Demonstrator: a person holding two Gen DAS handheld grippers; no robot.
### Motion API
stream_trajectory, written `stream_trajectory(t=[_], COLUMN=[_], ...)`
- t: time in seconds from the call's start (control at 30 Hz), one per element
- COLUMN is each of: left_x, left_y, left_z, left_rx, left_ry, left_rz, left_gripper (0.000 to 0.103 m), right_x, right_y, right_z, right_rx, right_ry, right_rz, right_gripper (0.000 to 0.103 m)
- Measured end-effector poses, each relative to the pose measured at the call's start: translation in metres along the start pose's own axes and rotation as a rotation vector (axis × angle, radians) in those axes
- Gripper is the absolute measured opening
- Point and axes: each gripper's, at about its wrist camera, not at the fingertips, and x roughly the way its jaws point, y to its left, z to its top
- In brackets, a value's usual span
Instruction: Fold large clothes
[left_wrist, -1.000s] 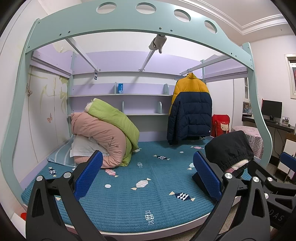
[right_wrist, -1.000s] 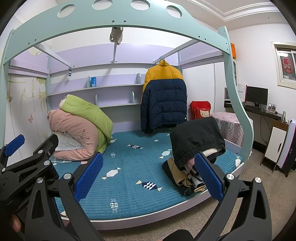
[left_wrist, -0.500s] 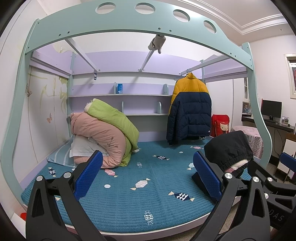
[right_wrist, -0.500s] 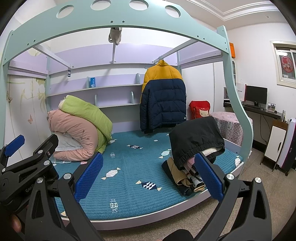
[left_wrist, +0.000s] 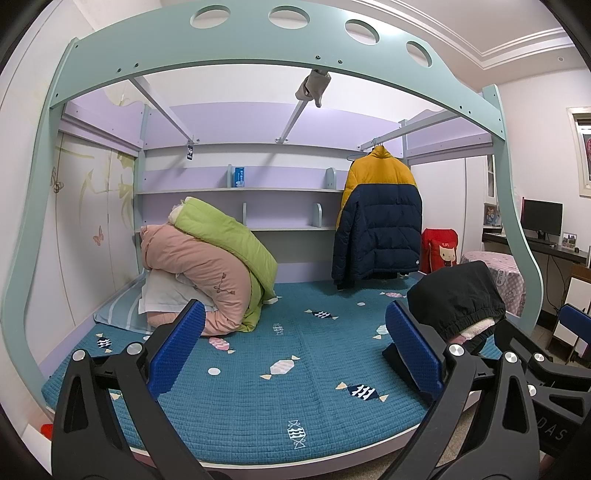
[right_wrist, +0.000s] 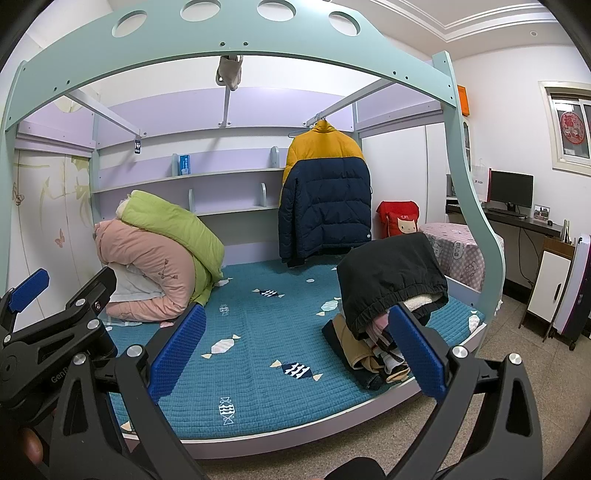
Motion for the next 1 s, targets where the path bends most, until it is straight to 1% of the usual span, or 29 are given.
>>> stream_trajectory(t=[1.0], left_x=[0.0011], left_y=[-0.0024], left_z=[-0.0006], left_rx=[0.003], left_ry=[0.0], left_rz=[-0.001], left_gripper=[0.098], right_x=[-0.001], right_y=[-0.0053], right_z=[-0.0008], right_rx=[0.003], right_ry=[0.003], right_rz=[-0.001], right_gripper=[0.096])
